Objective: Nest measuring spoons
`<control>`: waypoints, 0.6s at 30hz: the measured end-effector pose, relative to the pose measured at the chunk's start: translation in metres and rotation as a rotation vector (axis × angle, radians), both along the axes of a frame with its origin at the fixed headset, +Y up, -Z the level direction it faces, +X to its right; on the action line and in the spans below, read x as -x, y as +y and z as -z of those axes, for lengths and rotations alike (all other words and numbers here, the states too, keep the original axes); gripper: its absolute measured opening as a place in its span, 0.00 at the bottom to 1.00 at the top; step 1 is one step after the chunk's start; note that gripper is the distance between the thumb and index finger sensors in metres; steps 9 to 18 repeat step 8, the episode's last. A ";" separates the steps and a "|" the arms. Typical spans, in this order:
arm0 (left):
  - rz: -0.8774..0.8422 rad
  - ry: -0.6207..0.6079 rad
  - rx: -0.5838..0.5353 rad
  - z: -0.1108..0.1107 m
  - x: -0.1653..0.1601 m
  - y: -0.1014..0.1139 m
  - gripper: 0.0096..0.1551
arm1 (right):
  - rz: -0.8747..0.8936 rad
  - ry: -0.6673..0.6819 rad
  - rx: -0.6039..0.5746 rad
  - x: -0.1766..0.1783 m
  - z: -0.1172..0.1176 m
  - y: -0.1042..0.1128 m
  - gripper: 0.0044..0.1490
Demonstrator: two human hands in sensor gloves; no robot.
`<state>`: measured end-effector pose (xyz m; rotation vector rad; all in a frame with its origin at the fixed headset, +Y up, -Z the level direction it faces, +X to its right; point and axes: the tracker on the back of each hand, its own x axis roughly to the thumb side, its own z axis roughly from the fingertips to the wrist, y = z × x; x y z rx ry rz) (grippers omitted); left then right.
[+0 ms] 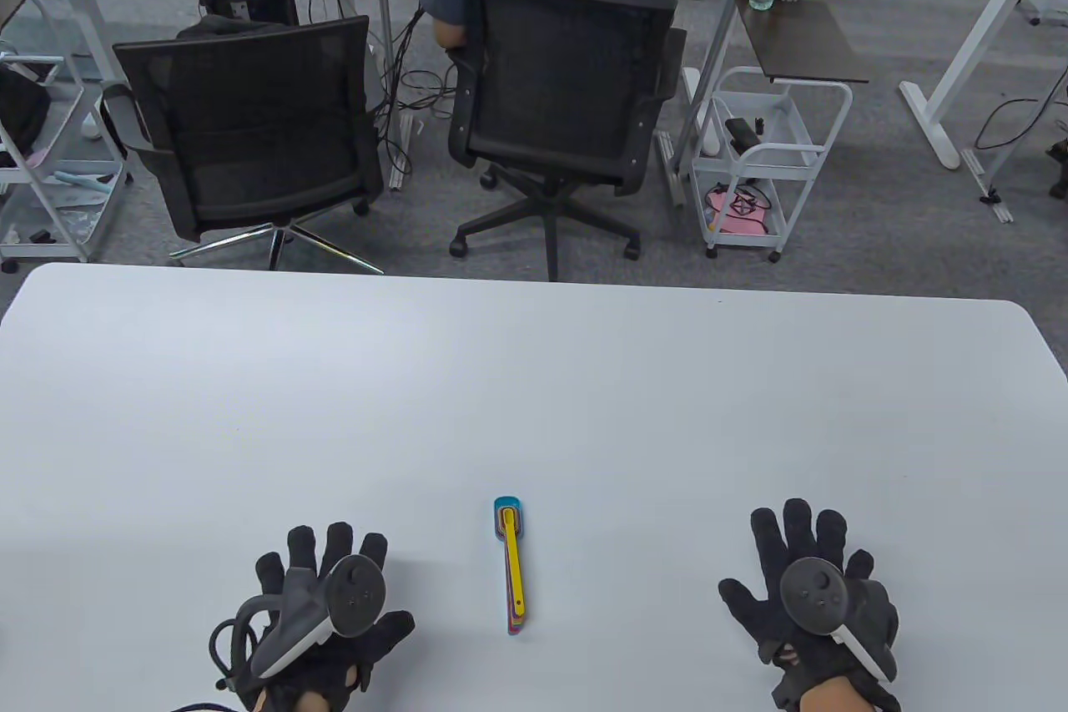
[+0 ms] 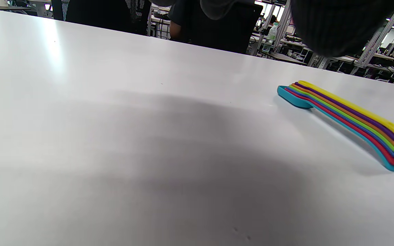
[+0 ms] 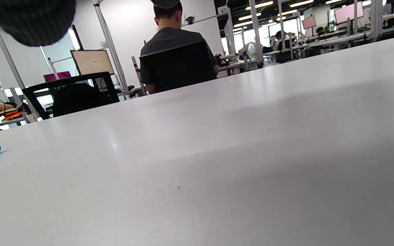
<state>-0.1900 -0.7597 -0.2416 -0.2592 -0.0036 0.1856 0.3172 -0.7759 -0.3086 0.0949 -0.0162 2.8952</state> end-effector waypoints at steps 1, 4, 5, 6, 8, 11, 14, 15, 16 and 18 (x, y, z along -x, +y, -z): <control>0.001 0.001 0.001 0.000 0.000 0.000 0.62 | 0.005 0.001 0.002 0.000 0.000 0.000 0.63; 0.004 0.002 0.009 0.001 0.001 -0.001 0.62 | 0.027 0.006 0.013 -0.001 0.001 -0.001 0.63; 0.004 0.001 0.014 0.001 0.001 -0.002 0.62 | 0.033 0.008 0.014 -0.001 0.001 -0.001 0.63; 0.006 0.000 0.021 0.002 0.000 -0.003 0.62 | 0.032 0.004 0.015 -0.002 0.001 -0.001 0.63; 0.009 -0.002 0.029 0.004 0.000 -0.005 0.62 | 0.037 -0.002 0.024 -0.003 0.002 -0.002 0.63; 0.009 -0.002 0.029 0.004 0.000 -0.005 0.62 | 0.037 -0.002 0.024 -0.003 0.002 -0.002 0.63; 0.009 -0.002 0.029 0.004 0.000 -0.005 0.62 | 0.037 -0.002 0.024 -0.003 0.002 -0.002 0.63; 0.009 -0.002 0.029 0.004 0.000 -0.005 0.62 | 0.037 -0.002 0.024 -0.003 0.002 -0.002 0.63; 0.009 -0.002 0.029 0.004 0.000 -0.005 0.62 | 0.037 -0.002 0.024 -0.003 0.002 -0.002 0.63; 0.009 -0.002 0.029 0.004 0.000 -0.005 0.62 | 0.037 -0.002 0.024 -0.003 0.002 -0.002 0.63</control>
